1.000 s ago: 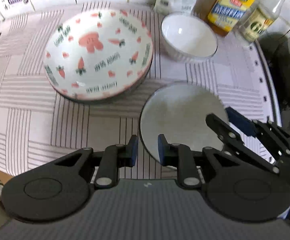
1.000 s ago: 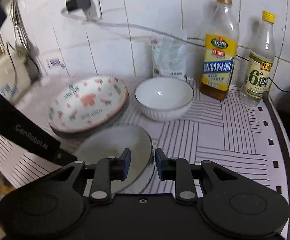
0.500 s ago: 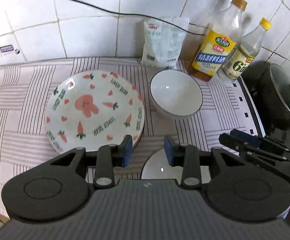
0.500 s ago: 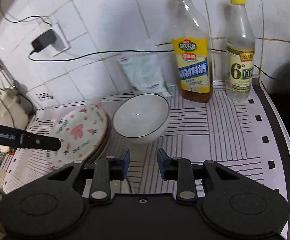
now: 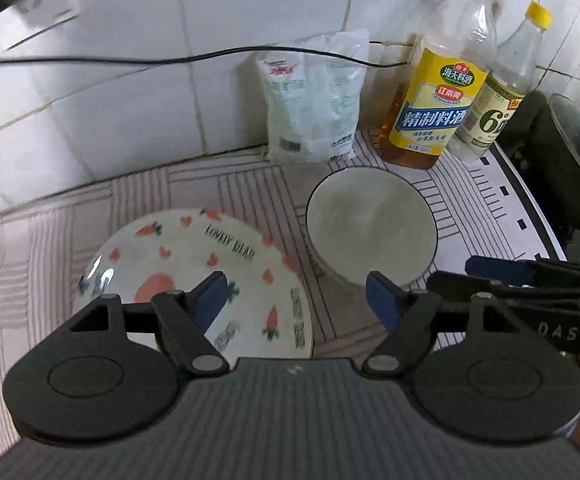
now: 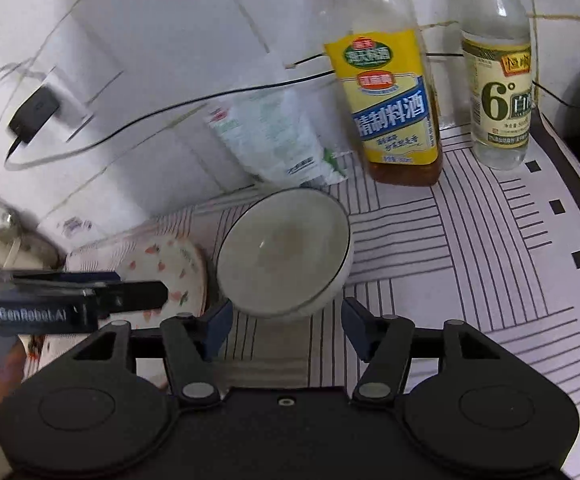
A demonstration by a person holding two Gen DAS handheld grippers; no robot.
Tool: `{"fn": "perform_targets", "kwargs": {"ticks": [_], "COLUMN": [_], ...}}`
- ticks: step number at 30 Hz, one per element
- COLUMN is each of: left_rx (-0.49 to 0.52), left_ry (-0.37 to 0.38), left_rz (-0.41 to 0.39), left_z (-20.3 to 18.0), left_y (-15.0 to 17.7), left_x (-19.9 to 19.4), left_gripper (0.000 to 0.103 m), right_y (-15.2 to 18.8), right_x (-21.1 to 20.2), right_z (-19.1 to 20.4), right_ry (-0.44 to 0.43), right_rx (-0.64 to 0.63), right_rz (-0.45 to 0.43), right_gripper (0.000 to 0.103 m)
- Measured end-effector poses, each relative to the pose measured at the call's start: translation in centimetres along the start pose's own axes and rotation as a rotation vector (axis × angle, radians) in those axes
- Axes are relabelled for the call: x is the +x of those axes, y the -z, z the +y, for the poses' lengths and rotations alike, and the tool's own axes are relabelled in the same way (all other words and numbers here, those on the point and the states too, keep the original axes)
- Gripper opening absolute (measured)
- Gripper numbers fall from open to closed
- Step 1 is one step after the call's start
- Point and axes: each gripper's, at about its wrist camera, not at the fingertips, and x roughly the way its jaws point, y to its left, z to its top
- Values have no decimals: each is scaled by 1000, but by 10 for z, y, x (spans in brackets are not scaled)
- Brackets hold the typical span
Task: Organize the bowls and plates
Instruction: 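Open the left gripper and move it to the third white bowl, then grasp the third white bowl rim with the left gripper and lift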
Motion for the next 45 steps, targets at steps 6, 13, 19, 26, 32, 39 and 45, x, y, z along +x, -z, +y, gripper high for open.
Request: {"fn": "perform_targets", "kwargs": {"ticks": [6, 13, 19, 26, 32, 39, 45], "left_rx": [107, 204, 244, 202, 178, 94, 83], "left_ry": [42, 64, 19, 110, 98, 139, 155], "left_rz": [14, 44, 49, 101, 113, 137, 115], "left_z": [-6, -18, -25, -23, -29, -26, -32], "left_y": [-25, -36, -34, -30, -20, -21, -20], "left_x": [33, 59, 73, 79, 80, 68, 41], "left_gripper": [70, 56, 45, 31, 16, 16, 17], "right_y": [-11, -8, 1, 7, 16, 19, 18], "right_x": [24, 38, 35, 34, 43, 32, 4], "right_z": [-24, -43, -48, -57, -74, -51, -41], "right_ry": [-25, -52, 2, 70, -28, 64, 44], "right_rx": [170, 340, 385, 399, 501, 441, 384], "right_rz": [-15, -38, -68, -77, -37, -33, -56], "right_gripper": [63, 37, 11, 9, 12, 11, 12]}}
